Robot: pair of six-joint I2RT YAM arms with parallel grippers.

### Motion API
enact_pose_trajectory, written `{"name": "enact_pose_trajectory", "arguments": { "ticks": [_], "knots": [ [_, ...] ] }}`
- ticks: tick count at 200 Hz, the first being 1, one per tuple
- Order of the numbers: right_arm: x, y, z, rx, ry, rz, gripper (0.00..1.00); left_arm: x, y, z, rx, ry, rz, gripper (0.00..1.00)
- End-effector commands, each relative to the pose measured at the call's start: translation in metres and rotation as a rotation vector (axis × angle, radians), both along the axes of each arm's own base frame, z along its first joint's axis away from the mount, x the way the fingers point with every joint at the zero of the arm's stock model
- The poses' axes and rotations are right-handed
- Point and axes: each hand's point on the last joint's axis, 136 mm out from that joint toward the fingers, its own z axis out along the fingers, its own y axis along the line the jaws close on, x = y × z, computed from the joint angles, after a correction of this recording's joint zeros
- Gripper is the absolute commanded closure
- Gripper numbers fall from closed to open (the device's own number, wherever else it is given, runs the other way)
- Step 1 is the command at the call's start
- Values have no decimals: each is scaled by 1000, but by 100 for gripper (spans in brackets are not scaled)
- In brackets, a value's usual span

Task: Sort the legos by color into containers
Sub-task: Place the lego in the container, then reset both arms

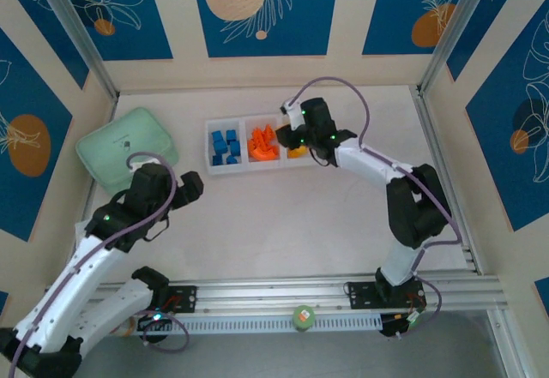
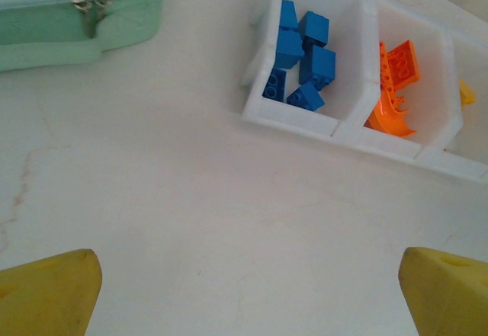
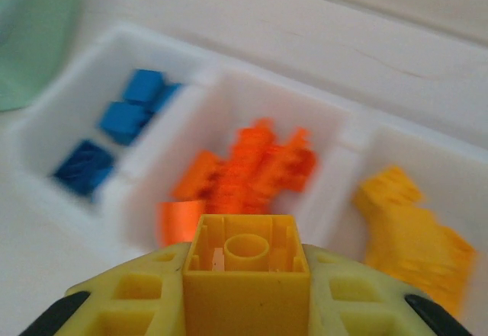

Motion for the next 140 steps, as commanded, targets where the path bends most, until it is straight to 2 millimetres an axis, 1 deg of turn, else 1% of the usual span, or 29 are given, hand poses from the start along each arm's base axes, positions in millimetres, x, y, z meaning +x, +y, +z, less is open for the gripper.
{"name": "enact_pose_trajectory", "arguments": {
  "ticks": [1, 19, 32, 37, 45, 46, 48, 49, 52, 60, 67, 79, 90, 103, 112, 123, 124, 130, 140],
  "knots": [
    [23, -29, -17, -53, 72, -142, 76, 17, -13, 3, -47, -50, -28, 1],
    [37, -44, -32, -80, 107, -201, 72, 24, -15, -3, -38, -37, -24, 1],
    [42, -49, -32, -80, 112, -229, 61, 27, -15, -6, -31, -32, -23, 1],
    [42, -49, -30, -76, 107, -229, 54, 29, -15, -7, -26, -31, -22, 1],
    [42, -48, -23, -69, 90, -225, 44, 31, -14, -7, -19, -32, -19, 1],
    [41, -49, -21, -69, 85, -229, 41, 31, -14, -7, -19, -32, -18, 1],
    [41, -50, -18, -68, 79, -233, 38, 32, -13, -8, -16, -33, -17, 1],
    [41, -50, -18, -68, 79, -233, 38, 33, -13, -8, -15, -34, -17, 1],
    [40, -51, -11, -62, 68, -242, 33, 33, -12, -7, -11, -36, -14, 1],
    [37, -55, 2, -48, 51, -256, 26, 37, -9, -9, 5, -41, -6, 1],
    [34, -60, 16, -37, 30, -273, 20, 40, -5, -10, 25, -45, 5, 1],
    [26, -77, 39, -24, -8, -326, 9, 47, 5, -14, 61, -48, 33, 1],
    [16, -99, 54, -11, -17, -388, 0, 55, 18, -19, 86, -41, 74, 1],
    [4, -136, 64, -25, -26, -498, 1, 68, 38, -23, 142, -58, 116, 1],
    [-8, -163, 60, -41, -31, -569, 1, 77, 53, -24, 201, -86, 144, 1],
    [-21, -197, 51, -69, -56, -652, 1, 86, 73, -29, 322, -127, 188, 1],
    [-22, -200, 53, -69, -63, -660, 1, 86, 75, -29, 334, -129, 193, 1],
    [-29, -217, 45, -80, -76, -698, 1, 89, 86, -34, 398, -145, 222, 1],
    [-41, -240, 33, -68, -98, -739, 1, 97, 98, -39, 468, -188, 240, 1]
  ]
}}
